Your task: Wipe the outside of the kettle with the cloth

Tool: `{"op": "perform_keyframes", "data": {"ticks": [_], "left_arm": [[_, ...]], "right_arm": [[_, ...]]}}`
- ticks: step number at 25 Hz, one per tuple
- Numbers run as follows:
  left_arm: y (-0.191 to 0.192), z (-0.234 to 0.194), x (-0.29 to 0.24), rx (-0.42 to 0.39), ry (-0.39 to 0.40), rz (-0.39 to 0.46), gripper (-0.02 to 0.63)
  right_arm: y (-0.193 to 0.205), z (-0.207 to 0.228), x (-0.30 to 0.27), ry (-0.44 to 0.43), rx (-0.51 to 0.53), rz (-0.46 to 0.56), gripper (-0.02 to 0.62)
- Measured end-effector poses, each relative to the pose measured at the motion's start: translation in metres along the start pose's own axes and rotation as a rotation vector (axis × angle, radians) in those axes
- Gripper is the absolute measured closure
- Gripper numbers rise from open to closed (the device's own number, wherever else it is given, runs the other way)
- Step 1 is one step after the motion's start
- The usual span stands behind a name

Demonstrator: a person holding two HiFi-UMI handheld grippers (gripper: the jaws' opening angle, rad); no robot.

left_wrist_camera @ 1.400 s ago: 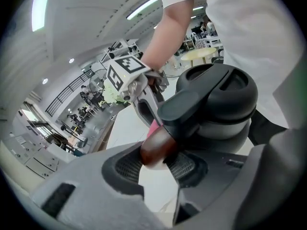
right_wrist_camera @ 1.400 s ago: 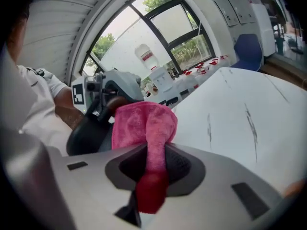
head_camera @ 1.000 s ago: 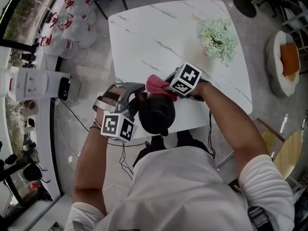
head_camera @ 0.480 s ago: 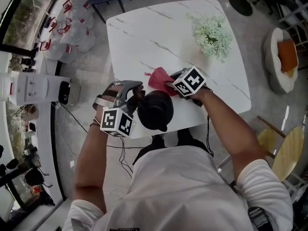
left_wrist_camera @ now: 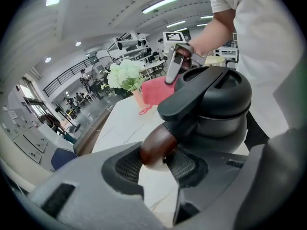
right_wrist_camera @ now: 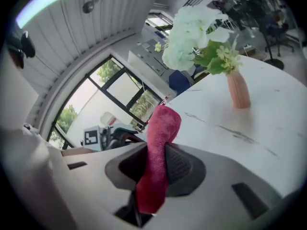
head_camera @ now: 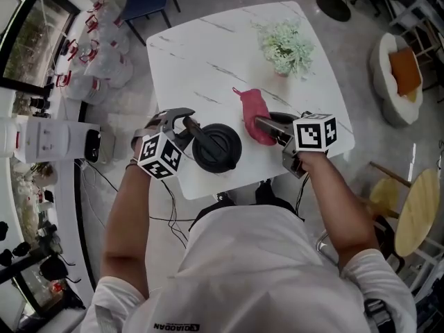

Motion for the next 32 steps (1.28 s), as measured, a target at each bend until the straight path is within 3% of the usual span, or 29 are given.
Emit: {"op": "perform_keyframes", "data": {"ticks": [3, 7, 9, 19, 32], "left_arm": [[0.0, 0.0, -0.001, 0.024, 0.001, 0.013, 0.46], [0.001, -0.002, 0.001, 0.072, -0.01, 0.024, 0.446], [0.002, -0.005, 0.006, 0.115, -0.014, 0.041, 0.425], [0.003, -0.003, 0.014, 0.264, -0.035, 0.093, 0.454], [-0.004, -0.005, 0.017, 0.338, -0.103, 0.104, 0.463]], "right_arm": [[-0.001, -0.03, 0.014, -0.124, -0.122, 0.118, 0.497], [-0.001, -0.075, 0.024, -0.407, -0.336, 0.321, 0.497], [0.012, -0.078, 0.019, -0.457, -0.404, 0.355, 0.497], [0.084, -0.03, -0.023, -0.139, -0.398, 0.233, 0.499], [0.126, 0.012, -0.053, 0.179, -0.185, -0.007, 0.503]]}}
Point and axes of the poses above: the fingertips, and each gripper's own axes: x backward along the fingers, z to its right, y out of its underside, the point moved 3 cm from there along x, backward along the fingers, and after that the axes turned 13 degrees about x, right-handed, at the moved point
